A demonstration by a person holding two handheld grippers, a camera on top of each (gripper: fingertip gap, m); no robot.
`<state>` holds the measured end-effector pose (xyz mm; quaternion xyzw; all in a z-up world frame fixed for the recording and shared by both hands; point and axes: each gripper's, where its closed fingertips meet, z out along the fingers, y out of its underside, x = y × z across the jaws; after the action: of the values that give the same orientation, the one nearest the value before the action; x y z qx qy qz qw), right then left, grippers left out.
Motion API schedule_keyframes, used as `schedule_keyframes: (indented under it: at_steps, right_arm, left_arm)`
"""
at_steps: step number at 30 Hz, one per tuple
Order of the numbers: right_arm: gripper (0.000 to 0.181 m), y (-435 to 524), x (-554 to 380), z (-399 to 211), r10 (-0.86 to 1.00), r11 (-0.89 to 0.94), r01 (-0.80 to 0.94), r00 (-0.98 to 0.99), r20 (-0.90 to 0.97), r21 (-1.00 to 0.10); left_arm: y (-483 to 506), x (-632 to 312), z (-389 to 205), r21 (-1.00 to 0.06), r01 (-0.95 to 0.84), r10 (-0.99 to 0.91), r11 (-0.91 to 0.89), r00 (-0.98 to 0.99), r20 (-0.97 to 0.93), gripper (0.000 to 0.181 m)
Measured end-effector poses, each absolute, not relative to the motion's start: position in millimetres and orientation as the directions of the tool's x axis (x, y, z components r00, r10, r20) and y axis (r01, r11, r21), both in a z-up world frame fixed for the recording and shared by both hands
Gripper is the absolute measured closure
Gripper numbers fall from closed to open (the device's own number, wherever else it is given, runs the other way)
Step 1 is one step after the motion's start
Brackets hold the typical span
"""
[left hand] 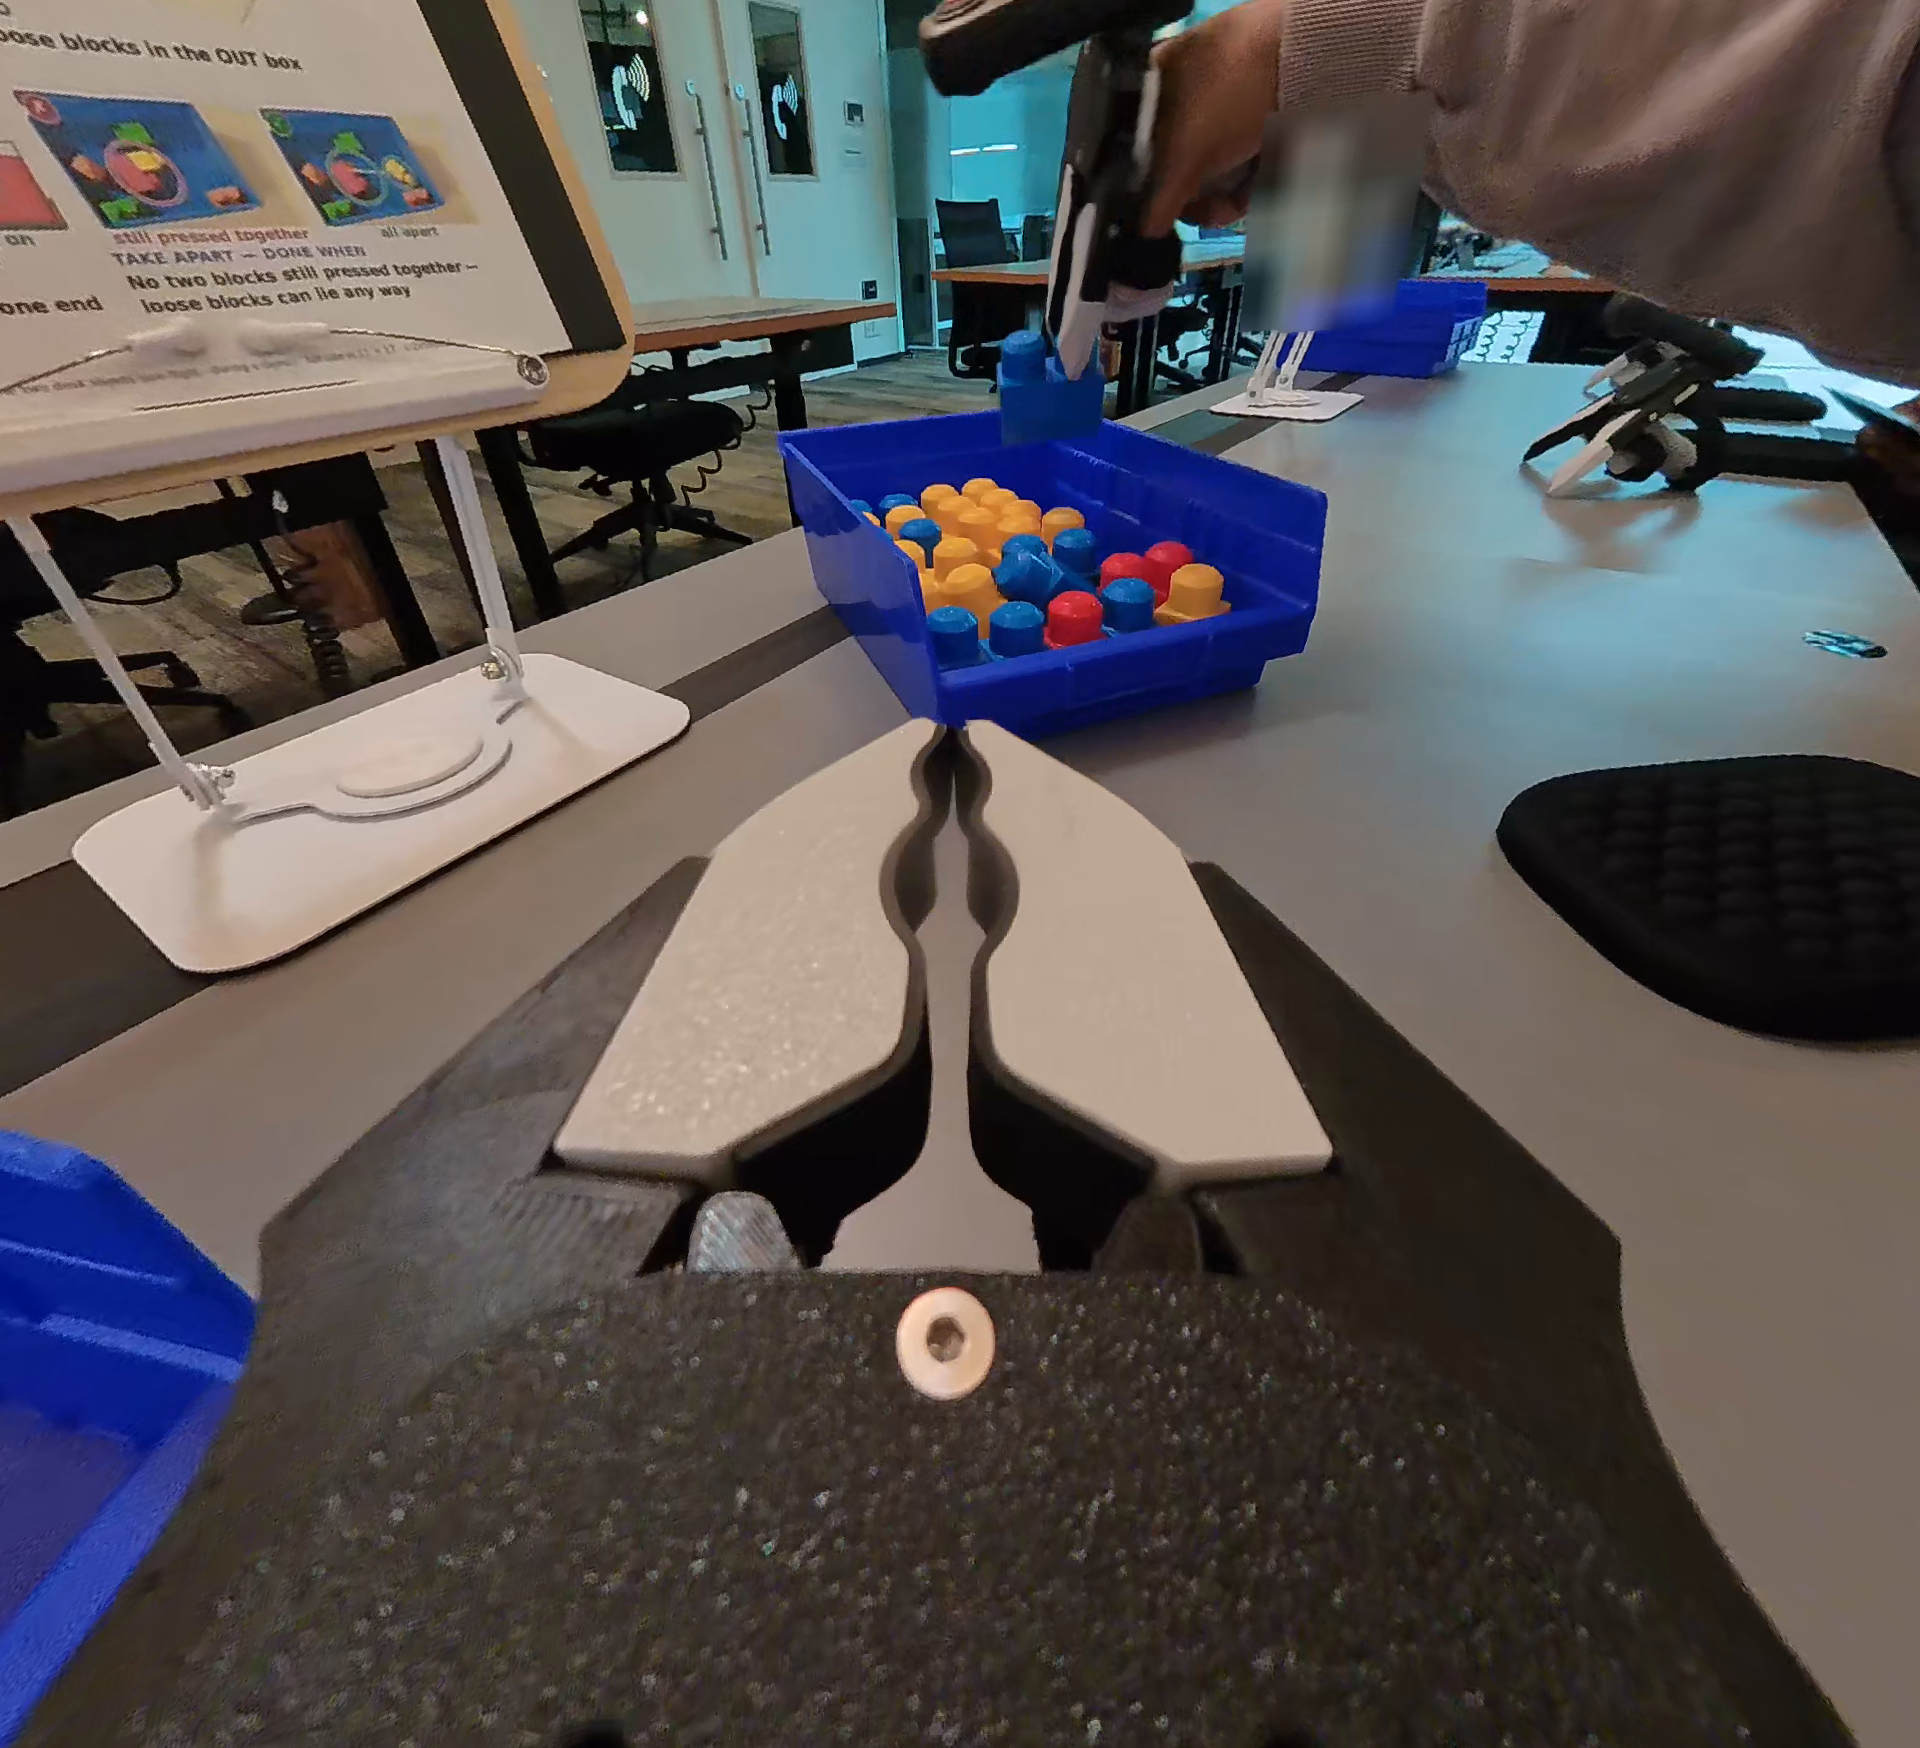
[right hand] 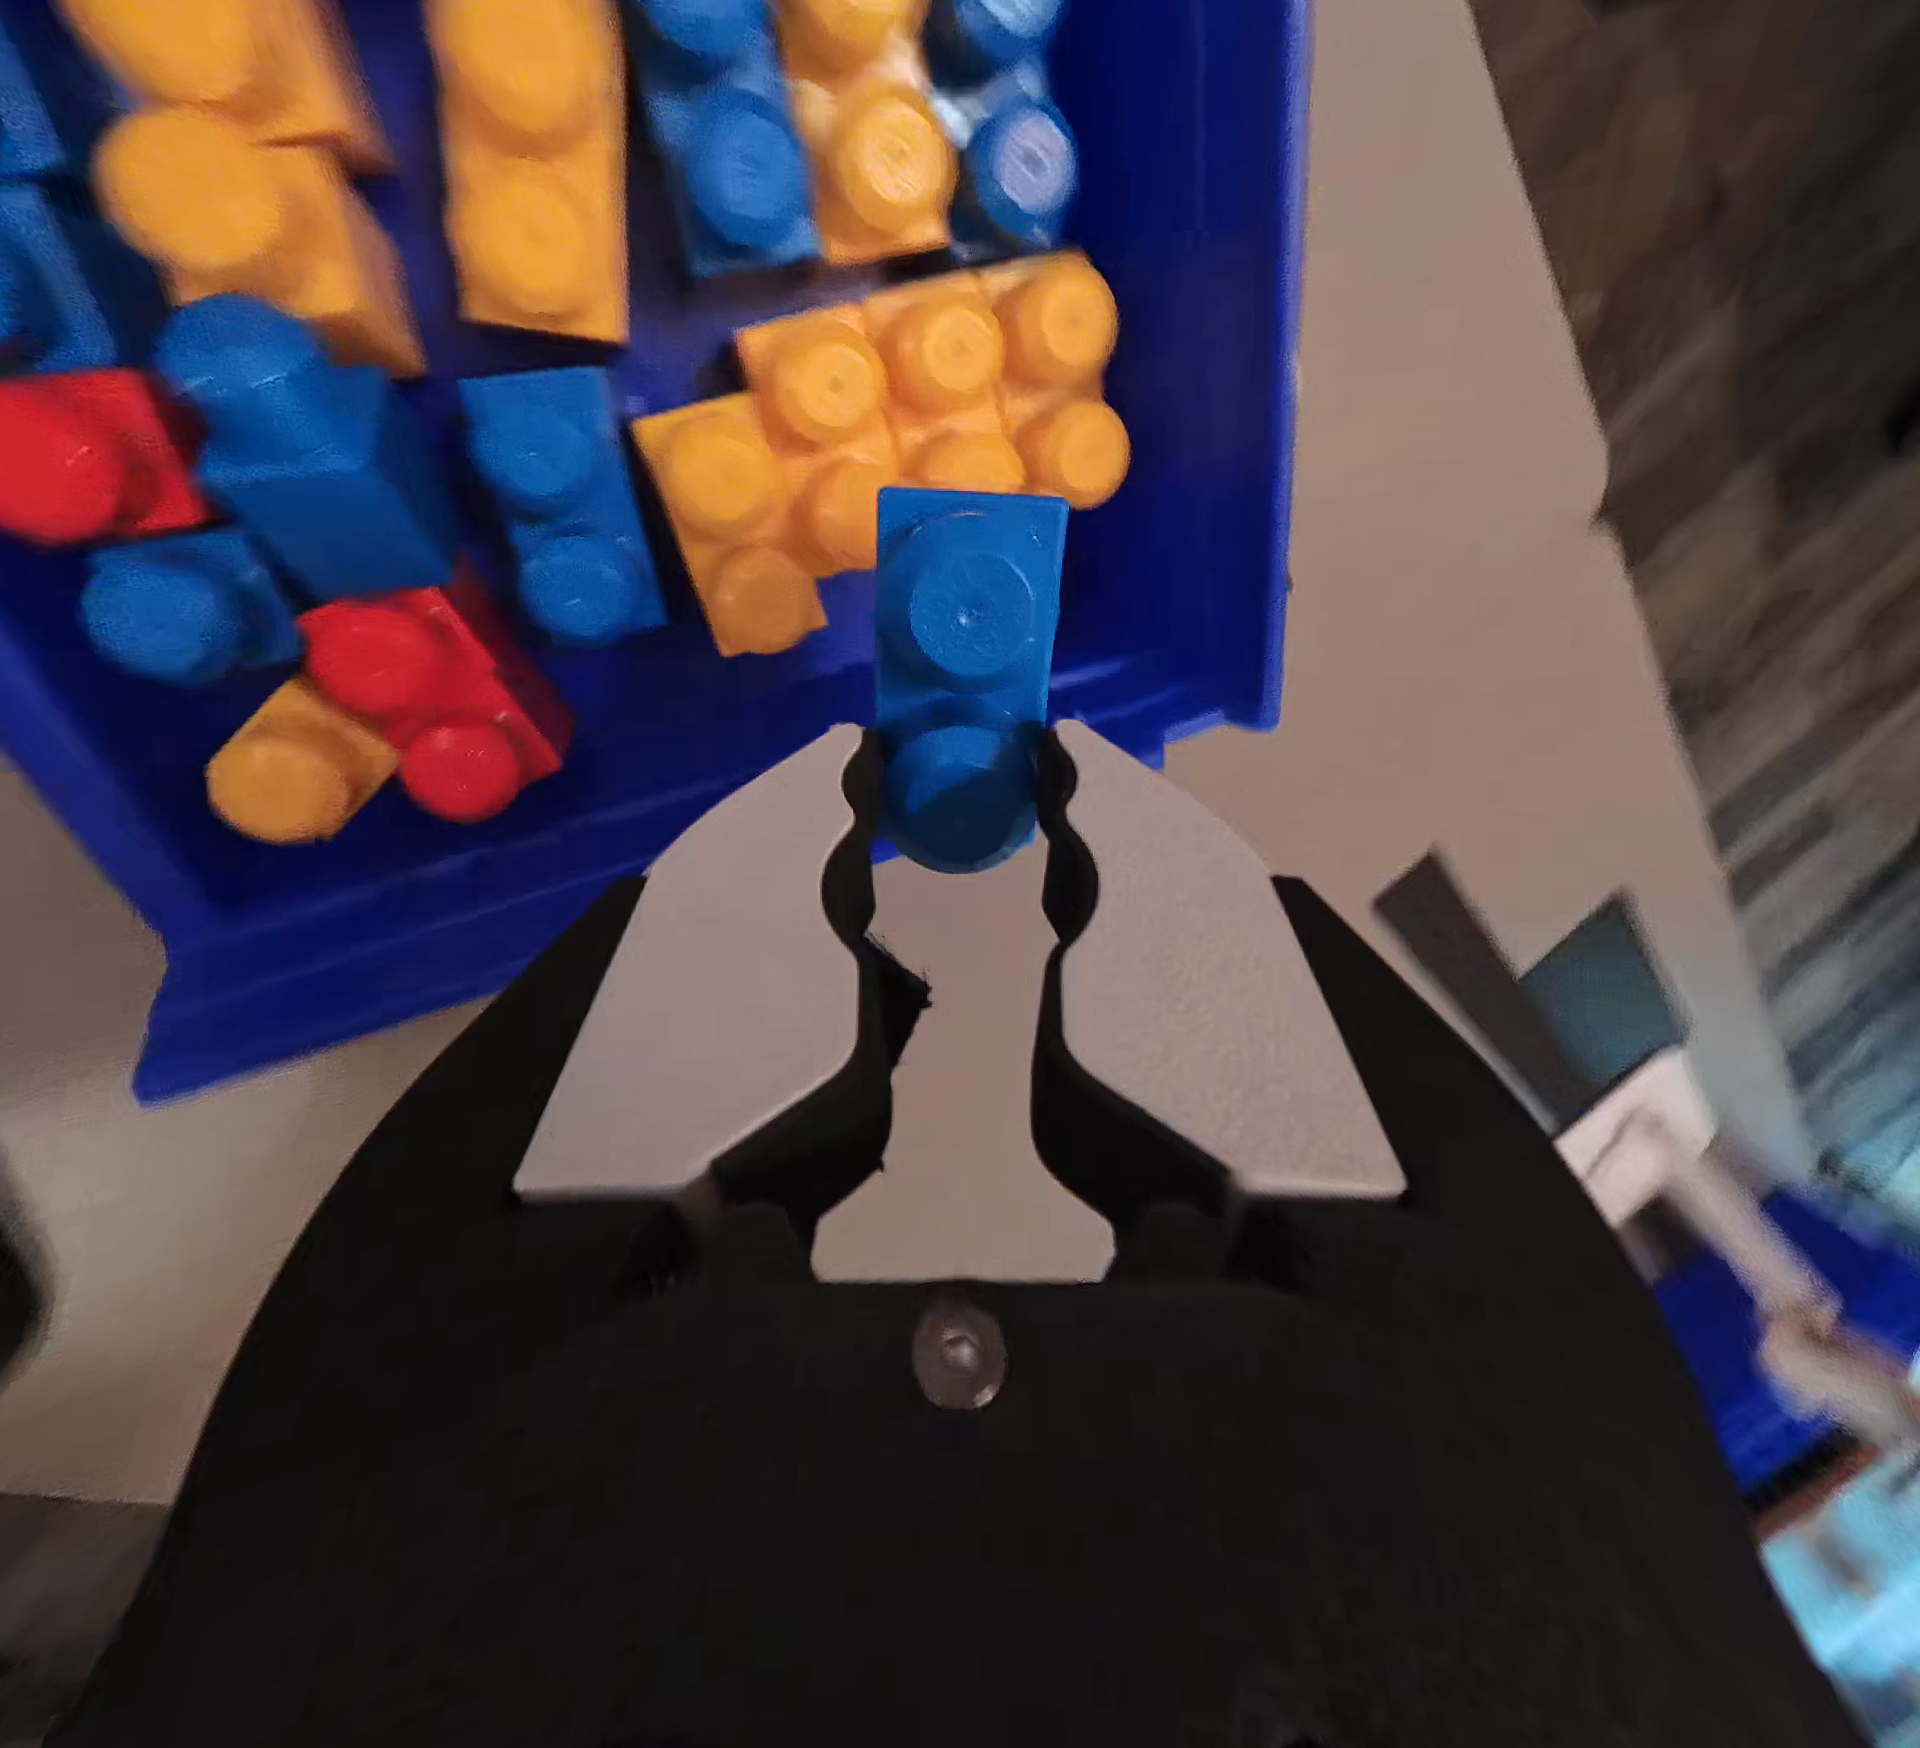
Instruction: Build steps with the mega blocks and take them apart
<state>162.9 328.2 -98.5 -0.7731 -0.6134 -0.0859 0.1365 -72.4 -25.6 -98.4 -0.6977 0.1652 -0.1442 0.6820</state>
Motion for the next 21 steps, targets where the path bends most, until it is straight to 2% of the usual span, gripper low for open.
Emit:
schedule_keyframes:
  at_steps: [1, 3, 9, 15, 21]
  right_arm:
    - [0.153, 335.5, 167.4, -103.6, 0.892, -0.323, 0.942, 0.335, 0.304, -0.090]
    - [0.153, 338.5, 166.3, -115.3, 0.850, -0.460, 0.883, 0.468, 0.241, -0.091]
    - [0.153, 357.9, 164.1, -133.5, 0.703, -0.673, 0.727, 0.686, 0.188, -0.137]
    - [0.153, 362.9, 167.4, -146.5, 0.522, -0.822, 0.535, 0.845, 0.119, -0.196]
    - [0.153, 356.7, 168.1, -152.2, 0.347, -0.894, 0.359, 0.933, 0.092, -0.268]
  left_arm:
    - [-25.2, -72.0, -100.1, -0.999, -0.038, -0.429, -0.021, 0.903, -0.026, 0.181]
    - [-24.3, -71.0, -103.1, -0.999, -0.041, -0.433, -0.032, 0.901, -0.023, 0.181]
    - [-24.1, -68.4, -106.7, -0.998, -0.034, -0.449, -0.049, 0.894, -0.008, 0.181]
    - [-25.5, -71.9, -103.4, -0.999, -0.026, -0.438, -0.037, 0.899, -0.007, 0.181]
    - [-25.8, -73.9, -104.7, -0.999, -0.006, -0.438, -0.044, 0.899, 0.014, 0.181]
